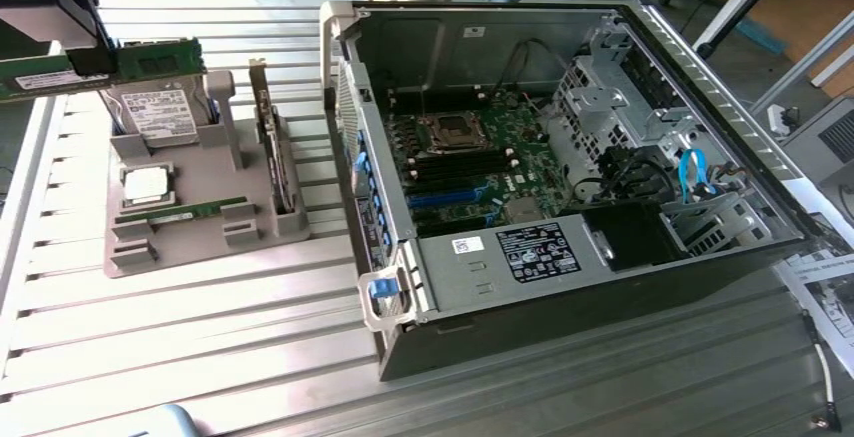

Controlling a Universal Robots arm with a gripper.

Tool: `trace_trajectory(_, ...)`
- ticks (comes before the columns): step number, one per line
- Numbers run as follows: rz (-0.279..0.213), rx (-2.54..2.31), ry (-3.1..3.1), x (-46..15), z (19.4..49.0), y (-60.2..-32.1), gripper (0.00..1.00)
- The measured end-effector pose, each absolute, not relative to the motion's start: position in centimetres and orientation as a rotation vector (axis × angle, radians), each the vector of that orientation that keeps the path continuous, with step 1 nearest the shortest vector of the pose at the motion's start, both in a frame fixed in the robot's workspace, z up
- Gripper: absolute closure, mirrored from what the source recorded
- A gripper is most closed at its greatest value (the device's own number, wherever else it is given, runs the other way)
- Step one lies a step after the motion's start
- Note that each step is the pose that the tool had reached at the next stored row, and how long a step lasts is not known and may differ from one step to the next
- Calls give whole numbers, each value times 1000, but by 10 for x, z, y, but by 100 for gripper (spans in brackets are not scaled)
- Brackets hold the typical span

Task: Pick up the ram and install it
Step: 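Pick up the ram and move it above insertion slot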

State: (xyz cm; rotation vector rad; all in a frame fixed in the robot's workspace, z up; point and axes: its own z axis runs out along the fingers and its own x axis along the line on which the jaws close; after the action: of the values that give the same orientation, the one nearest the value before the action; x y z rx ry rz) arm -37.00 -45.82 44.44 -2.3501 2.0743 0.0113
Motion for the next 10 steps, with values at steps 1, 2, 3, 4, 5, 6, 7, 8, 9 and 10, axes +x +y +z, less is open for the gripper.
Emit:
trace_trajectory(1,11,-2350,2074,-370,446,-458,86)
trace_trajectory(2,11,-2350,2074,-370,446,-458,86)
trace_trajectory(3,11,-2350,2074,-370,446,-458,86)
trace_trajectory(4,11,-2350,2074,-370,446,-458,86)
trace_trajectory(5,11,-2350,2074,-370,446,-458,86)
trace_trajectory(6,11,-2350,2074,-370,446,-458,86)
trace_trajectory(7,11,-2350,2074,-370,446,-458,86)
trace_trajectory(8,11,-2350,2074,-370,446,-458,86)
trace_trajectory(9,11,-2350,2074,-370,446,-458,86)
trace_trajectory(10,11,-2350,2074,-370,446,-458,86)
